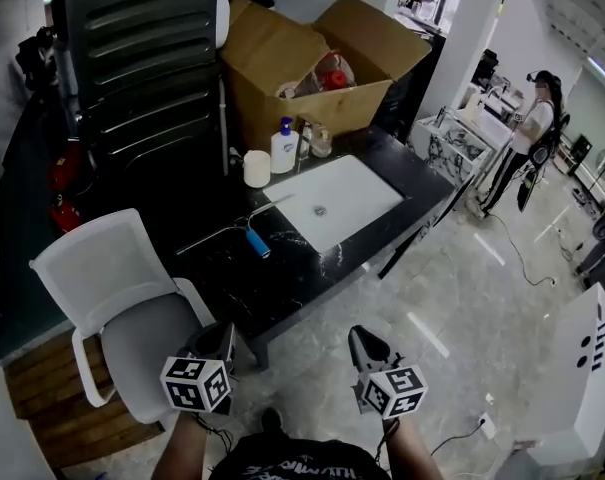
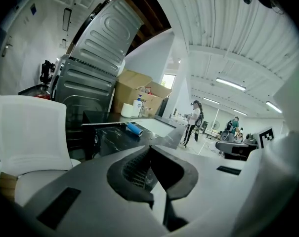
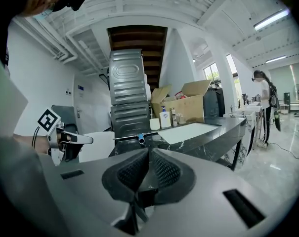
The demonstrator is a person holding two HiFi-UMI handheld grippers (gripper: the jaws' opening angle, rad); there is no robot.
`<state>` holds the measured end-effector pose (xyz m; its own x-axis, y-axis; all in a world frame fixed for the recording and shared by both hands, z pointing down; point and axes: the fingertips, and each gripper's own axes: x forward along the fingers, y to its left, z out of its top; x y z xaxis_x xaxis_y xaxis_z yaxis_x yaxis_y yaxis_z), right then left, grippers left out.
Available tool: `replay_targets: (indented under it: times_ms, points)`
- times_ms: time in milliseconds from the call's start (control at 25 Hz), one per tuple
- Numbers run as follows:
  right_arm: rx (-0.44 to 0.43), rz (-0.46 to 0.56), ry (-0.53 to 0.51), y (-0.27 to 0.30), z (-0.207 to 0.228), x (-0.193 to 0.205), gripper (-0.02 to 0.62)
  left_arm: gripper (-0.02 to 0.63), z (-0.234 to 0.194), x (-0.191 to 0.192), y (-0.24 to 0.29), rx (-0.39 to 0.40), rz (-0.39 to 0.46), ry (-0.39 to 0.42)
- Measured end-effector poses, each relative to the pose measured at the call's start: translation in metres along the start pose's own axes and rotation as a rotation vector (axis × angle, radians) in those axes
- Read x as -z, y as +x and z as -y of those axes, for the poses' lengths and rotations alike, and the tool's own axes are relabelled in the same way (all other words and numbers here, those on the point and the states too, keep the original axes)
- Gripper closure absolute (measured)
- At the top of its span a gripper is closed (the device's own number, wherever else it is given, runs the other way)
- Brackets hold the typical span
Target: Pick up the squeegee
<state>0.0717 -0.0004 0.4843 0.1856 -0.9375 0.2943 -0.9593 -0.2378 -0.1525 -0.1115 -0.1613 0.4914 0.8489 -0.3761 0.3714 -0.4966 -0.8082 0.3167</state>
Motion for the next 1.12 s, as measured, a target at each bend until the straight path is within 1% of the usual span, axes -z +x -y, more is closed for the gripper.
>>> replay_targets:
  times_ms: [200, 360, 560, 680, 800, 960, 1120]
  points:
    - [0.017, -0.014, -0.002, 0.027, -0.003, -0.008, 0.541, 0.586, -0.025, -0.011, 0.017, 0.011, -0.014, -0.009]
    - [0.038, -0.011, -0.008, 0.044, 0.006, -0.020, 0.541, 0.586, -0.038, -0.019, 0.029, 0.013, -0.016, -0.020]
    - [0.023, -0.011, -0.022, 0.077, 0.018, -0.034, 0.541, 0.586, -0.050, -0.028, 0.040, -0.001, -0.006, -0.043]
    - [-0.008, -0.006, -0.024, 0.106, 0.025, -0.042, 0.541, 0.586, -0.057, -0.035, 0.053, -0.025, 0.007, -0.052]
    - [-0.055, -0.009, -0.035, 0.137, 0.035, -0.049, 0.541, 0.586, -0.067, -0.040, 0.069, -0.067, 0.013, -0.059]
    - [-0.119, 0.002, -0.040, 0.178, 0.059, -0.065, 0.541, 0.586, -0.077, -0.046, 0.093, -0.134, 0.022, -0.086]
    - [-0.174, -0.019, -0.042, 0.218, 0.089, -0.075, 0.541, 0.586, -0.081, -0.055, 0.121, -0.201, 0.030, -0.107]
